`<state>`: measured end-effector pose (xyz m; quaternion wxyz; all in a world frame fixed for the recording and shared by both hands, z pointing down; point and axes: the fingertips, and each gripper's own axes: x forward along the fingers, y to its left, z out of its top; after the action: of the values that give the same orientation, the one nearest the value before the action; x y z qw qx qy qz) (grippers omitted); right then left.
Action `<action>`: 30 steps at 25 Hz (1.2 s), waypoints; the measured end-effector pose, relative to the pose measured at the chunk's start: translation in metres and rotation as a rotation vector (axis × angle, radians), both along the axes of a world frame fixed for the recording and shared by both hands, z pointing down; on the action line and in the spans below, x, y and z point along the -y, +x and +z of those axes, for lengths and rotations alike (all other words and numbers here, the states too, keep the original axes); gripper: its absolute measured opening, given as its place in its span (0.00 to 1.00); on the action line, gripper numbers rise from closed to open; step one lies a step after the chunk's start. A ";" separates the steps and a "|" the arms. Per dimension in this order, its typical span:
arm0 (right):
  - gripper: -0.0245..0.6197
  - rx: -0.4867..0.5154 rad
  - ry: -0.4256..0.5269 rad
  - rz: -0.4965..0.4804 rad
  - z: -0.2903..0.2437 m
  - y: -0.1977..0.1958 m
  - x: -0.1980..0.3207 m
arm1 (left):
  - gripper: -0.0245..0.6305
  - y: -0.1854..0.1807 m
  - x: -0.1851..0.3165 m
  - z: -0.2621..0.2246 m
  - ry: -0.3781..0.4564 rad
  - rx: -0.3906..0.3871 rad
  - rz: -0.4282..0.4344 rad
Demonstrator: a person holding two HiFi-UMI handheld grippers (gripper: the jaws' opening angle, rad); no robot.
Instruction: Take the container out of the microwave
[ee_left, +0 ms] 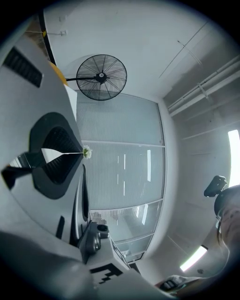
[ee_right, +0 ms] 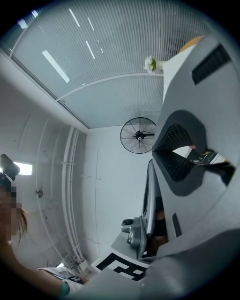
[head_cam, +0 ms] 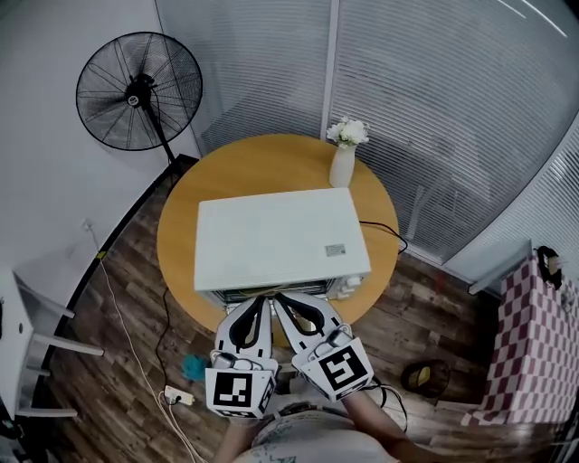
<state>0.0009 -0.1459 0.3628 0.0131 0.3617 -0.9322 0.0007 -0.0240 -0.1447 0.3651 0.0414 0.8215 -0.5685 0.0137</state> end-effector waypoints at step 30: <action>0.03 -0.046 -0.068 0.132 0.031 -0.044 0.027 | 0.06 -0.047 0.022 0.023 -0.059 0.003 0.098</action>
<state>-0.0428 -0.1727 0.3936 0.0467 0.4217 -0.9052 0.0248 -0.0712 -0.1671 0.3879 0.0642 0.8468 -0.5270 0.0336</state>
